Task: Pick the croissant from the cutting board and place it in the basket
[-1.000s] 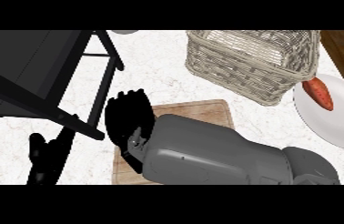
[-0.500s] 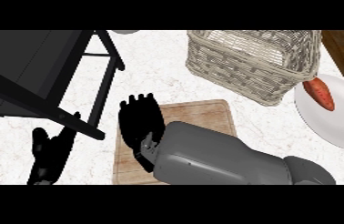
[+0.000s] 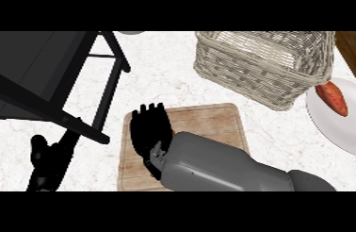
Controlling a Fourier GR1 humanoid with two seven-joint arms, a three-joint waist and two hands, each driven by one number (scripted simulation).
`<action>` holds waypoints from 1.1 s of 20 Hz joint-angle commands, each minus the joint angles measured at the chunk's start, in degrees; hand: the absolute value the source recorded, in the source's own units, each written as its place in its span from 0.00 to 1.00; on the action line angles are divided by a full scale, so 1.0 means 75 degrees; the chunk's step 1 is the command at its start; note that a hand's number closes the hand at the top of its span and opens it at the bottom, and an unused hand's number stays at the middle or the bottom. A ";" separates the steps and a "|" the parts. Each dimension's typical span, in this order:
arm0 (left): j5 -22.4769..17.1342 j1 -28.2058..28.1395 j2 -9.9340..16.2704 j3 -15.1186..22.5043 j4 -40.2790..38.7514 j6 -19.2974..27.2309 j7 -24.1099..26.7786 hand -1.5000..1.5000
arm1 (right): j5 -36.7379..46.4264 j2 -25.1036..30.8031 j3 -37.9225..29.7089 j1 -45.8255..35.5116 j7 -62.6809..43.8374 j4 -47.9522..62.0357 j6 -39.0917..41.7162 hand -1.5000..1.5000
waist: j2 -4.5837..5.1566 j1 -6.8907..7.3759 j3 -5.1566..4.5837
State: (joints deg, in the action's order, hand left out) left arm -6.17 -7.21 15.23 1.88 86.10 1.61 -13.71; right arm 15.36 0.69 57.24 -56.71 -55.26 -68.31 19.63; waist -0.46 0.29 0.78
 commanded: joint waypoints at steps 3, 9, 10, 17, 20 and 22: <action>0.0022 -0.0297 -0.0122 0.0080 -0.0418 -0.0078 -0.0292 0.50 | 0.0259 -0.0065 0.0035 0.0320 -0.0439 0.0270 0.0391 0.00 | 0.0055 -0.0026 -0.0106; -0.0002 -0.0063 -0.0147 -0.0063 -0.0683 -0.0175 -0.0232 0.50 | 0.0417 -0.0085 0.0060 0.0437 -0.0183 0.0365 0.0309 0.00 | 0.0067 -0.0008 -0.0108; 0.0067 -0.0128 -0.0256 0.0035 -0.0431 0.0003 -0.0512 0.50 | 0.0392 -0.0086 0.0091 0.0508 0.0033 0.0548 0.0158 0.00 | 0.0073 0.0035 -0.0105; 0.0173 0.0057 -0.0323 -0.0050 -0.1036 -0.0164 0.0011 0.50 | 0.0475 -0.0089 0.0399 0.0579 0.0038 0.0660 -0.0148 0.00 | 0.0096 0.0096 -0.0113; 0.0218 -0.0336 -0.0383 0.0038 -0.0476 -0.0104 -0.0126 0.50 | 0.0622 -0.0090 0.0338 0.0897 -0.0120 0.0256 0.0115 1.00 | 0.0055 0.0025 -0.0106; 0.0337 -0.0226 -0.0541 0.0159 -0.0551 0.0026 -0.0211 0.50 | 0.0740 -0.0090 0.0282 0.0257 0.0582 0.0757 0.0344 1.00 | 0.0081 0.0088 -0.0106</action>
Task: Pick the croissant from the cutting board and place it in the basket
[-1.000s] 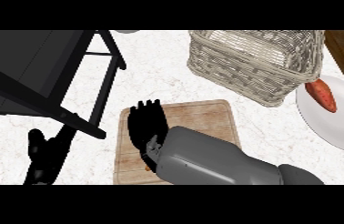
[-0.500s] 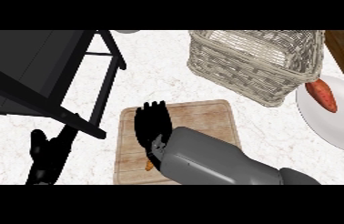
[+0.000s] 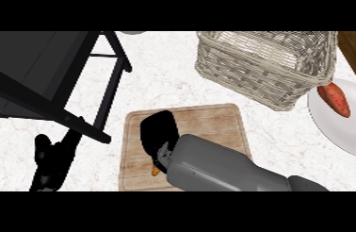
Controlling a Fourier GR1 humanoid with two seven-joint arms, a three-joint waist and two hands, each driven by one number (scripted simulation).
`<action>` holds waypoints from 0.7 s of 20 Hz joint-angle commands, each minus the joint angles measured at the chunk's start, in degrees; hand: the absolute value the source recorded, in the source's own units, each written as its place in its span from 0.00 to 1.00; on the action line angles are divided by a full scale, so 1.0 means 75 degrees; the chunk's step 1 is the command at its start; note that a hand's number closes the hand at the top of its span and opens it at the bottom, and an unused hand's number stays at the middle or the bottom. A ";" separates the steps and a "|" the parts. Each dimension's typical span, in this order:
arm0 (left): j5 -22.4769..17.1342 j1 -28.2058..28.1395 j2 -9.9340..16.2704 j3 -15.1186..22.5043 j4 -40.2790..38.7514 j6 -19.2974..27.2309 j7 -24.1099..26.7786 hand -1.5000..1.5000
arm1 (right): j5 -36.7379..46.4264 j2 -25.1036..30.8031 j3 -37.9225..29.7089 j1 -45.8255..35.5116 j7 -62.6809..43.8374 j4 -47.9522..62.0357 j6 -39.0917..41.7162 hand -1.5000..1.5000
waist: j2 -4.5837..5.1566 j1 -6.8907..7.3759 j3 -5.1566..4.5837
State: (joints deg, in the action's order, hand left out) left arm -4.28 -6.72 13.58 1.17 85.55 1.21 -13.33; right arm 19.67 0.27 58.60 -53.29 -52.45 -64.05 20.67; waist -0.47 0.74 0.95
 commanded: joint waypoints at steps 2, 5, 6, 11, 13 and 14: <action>0.0100 -0.0297 -0.0227 0.0155 -0.0712 -0.0053 0.0012 0.50 | 0.0588 -0.0033 0.0306 -0.0074 0.0366 0.0074 0.0202 1.00 | 0.0077 -0.0040 -0.0131; 0.0018 -0.0245 -0.0166 0.0092 -0.0312 -0.0024 -0.0531 0.50 | 0.0863 -0.0033 0.0473 0.0112 0.0476 -0.0008 0.0208 1.00 | 0.0061 -0.0041 -0.0127; -0.0078 -0.0203 -0.0154 -0.0074 -0.0568 -0.0061 -0.0382 0.50 | 0.1059 0.0416 0.0454 0.0315 0.0873 -0.0191 0.0066 1.00 | 0.0064 -0.0102 -0.0127; -0.0013 0.0007 -0.0183 -0.0049 -0.0519 -0.0089 -0.0430 0.50 | 0.1052 -0.0033 -0.0048 -0.0113 0.0512 0.1025 -0.0541 1.00 | 0.0114 0.0081 -0.0132; 0.0238 -0.0158 -0.0406 0.0299 -0.0370 0.0068 -0.0436 0.50 | 0.0879 -0.0034 -0.1154 -0.0585 -0.0494 0.1620 -0.1062 1.00 | 0.0179 0.0187 -0.0134; 0.0135 0.0018 -0.0272 0.0126 -0.0286 0.0013 -0.0452 0.50 | 0.0790 -0.0034 -0.1466 -0.0529 -0.0996 0.1806 -0.1401 1.00 | 0.0189 0.0182 -0.0134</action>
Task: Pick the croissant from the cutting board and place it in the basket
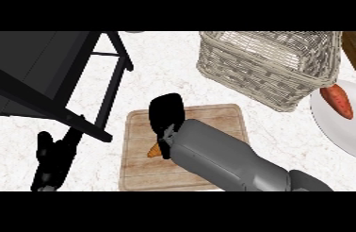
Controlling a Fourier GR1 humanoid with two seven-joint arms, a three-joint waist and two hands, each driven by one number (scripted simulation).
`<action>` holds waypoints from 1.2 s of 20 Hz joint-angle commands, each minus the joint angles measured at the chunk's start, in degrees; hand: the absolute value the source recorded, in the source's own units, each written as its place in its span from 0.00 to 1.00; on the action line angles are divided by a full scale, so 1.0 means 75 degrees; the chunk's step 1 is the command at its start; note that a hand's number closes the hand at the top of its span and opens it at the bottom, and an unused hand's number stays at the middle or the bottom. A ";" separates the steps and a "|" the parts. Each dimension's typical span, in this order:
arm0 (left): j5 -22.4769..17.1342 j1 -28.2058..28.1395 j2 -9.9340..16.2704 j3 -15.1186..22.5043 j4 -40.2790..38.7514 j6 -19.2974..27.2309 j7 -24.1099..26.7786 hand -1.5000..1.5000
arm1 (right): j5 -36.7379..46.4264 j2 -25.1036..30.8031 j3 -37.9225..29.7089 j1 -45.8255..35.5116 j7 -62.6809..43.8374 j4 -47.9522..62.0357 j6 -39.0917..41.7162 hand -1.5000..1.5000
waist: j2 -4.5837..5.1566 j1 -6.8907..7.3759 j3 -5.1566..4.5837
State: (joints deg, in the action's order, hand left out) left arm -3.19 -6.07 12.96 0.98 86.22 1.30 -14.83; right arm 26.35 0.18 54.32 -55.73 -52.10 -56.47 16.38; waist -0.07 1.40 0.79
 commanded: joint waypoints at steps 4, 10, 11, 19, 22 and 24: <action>-0.0055 -0.0182 -0.0124 0.0272 -0.0305 -0.0269 -0.0187 0.50 | 0.0143 -0.0023 -0.1552 -0.0566 -0.2161 0.1641 -0.2235 1.00 | 0.0219 0.0398 -0.0124; 0.0033 0.0096 -0.0106 0.0252 -0.0381 -0.0216 -0.0386 0.50 | 0.0648 -0.0021 -0.2291 -0.1633 -0.2574 0.1752 -0.4400 1.00 | 0.0153 0.0414 -0.0107; 0.0004 0.0015 -0.0271 0.0291 -0.0402 -0.0135 -0.0358 0.50 | 0.0594 -0.0021 -0.2810 -0.1809 -0.2322 0.1315 -0.5097 1.00 | 0.0091 0.0253 -0.0083; 0.0012 -0.0089 -0.0240 0.0104 -0.0432 -0.0044 -0.0377 0.50 | 0.2426 -0.0021 -0.3607 -0.3245 -0.2789 0.1785 -0.7411 1.00 | 0.0006 0.0068 -0.0128; 0.0004 -0.0441 -0.0210 0.0108 -0.0369 -0.0130 -0.0252 0.50 | 0.2878 -0.0020 -0.3967 -0.3911 -0.3362 0.2307 -0.7300 1.00 | -0.0023 0.0129 -0.0137; 0.0028 -0.0341 -0.0160 0.0088 -0.0310 -0.0142 -0.0290 0.50 | 0.3072 0.0229 -0.4365 -0.4382 -0.3455 0.2585 -0.7055 1.00 | -0.0027 0.0008 -0.0130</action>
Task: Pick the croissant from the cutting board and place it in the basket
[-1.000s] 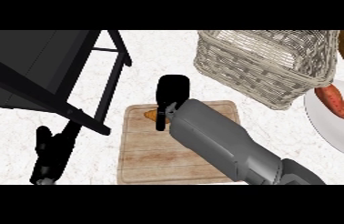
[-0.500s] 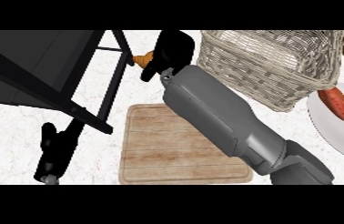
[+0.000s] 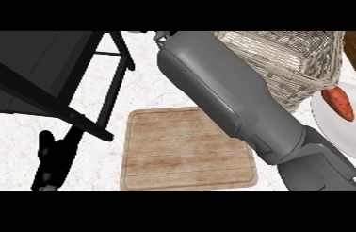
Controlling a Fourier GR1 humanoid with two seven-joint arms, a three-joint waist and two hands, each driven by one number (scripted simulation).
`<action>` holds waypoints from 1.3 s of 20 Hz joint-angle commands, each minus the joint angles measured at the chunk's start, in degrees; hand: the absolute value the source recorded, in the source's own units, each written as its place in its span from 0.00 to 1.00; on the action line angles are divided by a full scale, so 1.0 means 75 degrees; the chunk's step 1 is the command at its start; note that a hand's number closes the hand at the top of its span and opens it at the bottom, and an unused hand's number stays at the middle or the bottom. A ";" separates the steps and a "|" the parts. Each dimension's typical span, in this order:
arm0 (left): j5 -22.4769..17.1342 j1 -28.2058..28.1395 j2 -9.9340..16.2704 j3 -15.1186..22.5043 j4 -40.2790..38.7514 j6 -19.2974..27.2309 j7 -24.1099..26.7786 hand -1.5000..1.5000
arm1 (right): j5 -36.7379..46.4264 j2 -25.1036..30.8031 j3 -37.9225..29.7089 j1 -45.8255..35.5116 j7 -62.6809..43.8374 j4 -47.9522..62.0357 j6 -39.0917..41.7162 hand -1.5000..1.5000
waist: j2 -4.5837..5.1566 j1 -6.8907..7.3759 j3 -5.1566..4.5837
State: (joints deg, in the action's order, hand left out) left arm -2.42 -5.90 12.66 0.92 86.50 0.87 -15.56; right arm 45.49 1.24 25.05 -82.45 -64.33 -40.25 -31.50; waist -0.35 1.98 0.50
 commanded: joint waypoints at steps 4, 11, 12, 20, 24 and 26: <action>-0.0158 -0.0308 -0.0061 -0.0091 -0.0440 -0.0094 -0.0218 0.50 | 0.0821 0.0531 -0.0953 -0.1417 -0.1929 0.0830 -0.0296 1.00 | 0.0013 -0.0186 -0.0086; -0.0237 -0.0209 0.0080 -0.0208 -0.0267 -0.0229 -0.0415 0.50 | 0.1168 0.0923 -0.1652 -0.1895 -0.1808 0.1585 -0.0206 1.00 | 0.0051 -0.0180 -0.0079; -0.0001 0.0088 -0.0147 -0.0132 -0.0494 0.0103 -0.0362 0.50 | 0.1189 0.0812 -0.1736 -0.1908 -0.1850 0.1716 -0.0299 1.00 | 0.0077 -0.0214 -0.0083; -0.0059 -0.0301 -0.0161 -0.0067 -0.0598 -0.0200 -0.0135 0.50 | 0.1225 0.1241 -0.2210 -0.1547 -0.0961 0.2425 -0.0303 1.00 | 0.0089 -0.0164 -0.0080; -0.0008 -0.0154 -0.0417 0.0054 -0.0483 0.0010 -0.0490 0.50 | 0.0932 0.1628 -0.2632 -0.1252 -0.0214 0.2473 -0.0569 1.00 | 0.0106 -0.0165 -0.0071; 0.0039 -0.0392 -0.0257 -0.0087 -0.0553 -0.0136 0.0139 0.50 | 0.0834 0.1645 -0.2796 -0.0727 0.0301 0.2368 -0.1183 1.00 | 0.0112 -0.0126 -0.0072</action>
State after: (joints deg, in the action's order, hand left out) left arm -2.08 -6.66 11.69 -0.07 86.81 0.34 -14.66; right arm 52.81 12.36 6.26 -90.74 -60.94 -22.41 -36.34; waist -0.02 0.96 0.73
